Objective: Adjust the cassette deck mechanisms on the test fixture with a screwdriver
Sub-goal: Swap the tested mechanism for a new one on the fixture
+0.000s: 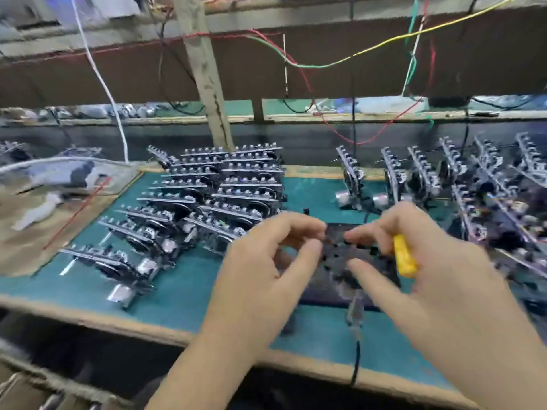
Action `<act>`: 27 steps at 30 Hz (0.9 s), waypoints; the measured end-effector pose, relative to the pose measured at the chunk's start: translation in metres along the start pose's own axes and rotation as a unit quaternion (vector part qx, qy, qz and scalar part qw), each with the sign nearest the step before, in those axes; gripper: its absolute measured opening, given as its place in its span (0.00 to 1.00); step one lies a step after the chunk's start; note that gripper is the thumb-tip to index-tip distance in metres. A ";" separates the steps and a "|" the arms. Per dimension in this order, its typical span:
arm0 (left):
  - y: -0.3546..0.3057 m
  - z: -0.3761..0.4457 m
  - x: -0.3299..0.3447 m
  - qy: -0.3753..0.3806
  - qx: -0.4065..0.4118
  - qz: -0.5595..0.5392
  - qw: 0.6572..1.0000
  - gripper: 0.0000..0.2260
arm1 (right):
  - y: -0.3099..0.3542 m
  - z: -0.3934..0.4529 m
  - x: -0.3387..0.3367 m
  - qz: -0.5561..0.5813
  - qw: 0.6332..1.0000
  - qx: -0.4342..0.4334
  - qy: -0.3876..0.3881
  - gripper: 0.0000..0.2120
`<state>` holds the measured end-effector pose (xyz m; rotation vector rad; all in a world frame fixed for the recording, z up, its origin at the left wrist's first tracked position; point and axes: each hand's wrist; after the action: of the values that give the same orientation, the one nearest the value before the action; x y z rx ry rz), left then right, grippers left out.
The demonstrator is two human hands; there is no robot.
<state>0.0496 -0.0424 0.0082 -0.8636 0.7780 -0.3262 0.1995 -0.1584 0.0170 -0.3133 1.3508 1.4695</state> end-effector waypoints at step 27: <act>0.048 0.035 -0.095 0.010 0.280 0.384 0.880 0.09 | 0.055 0.067 0.041 0.171 0.963 0.056 0.203 0.30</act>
<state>0.0079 0.0597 0.0305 0.0308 0.9195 0.1541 0.1683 -0.0703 0.0376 -0.3311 1.8850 1.6616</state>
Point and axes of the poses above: each hand's wrist, its own z-axis towards the middle knuckle, its own x-axis out of the palm, y = z × x, and after that the axes turned 7 degrees about y, right-handed
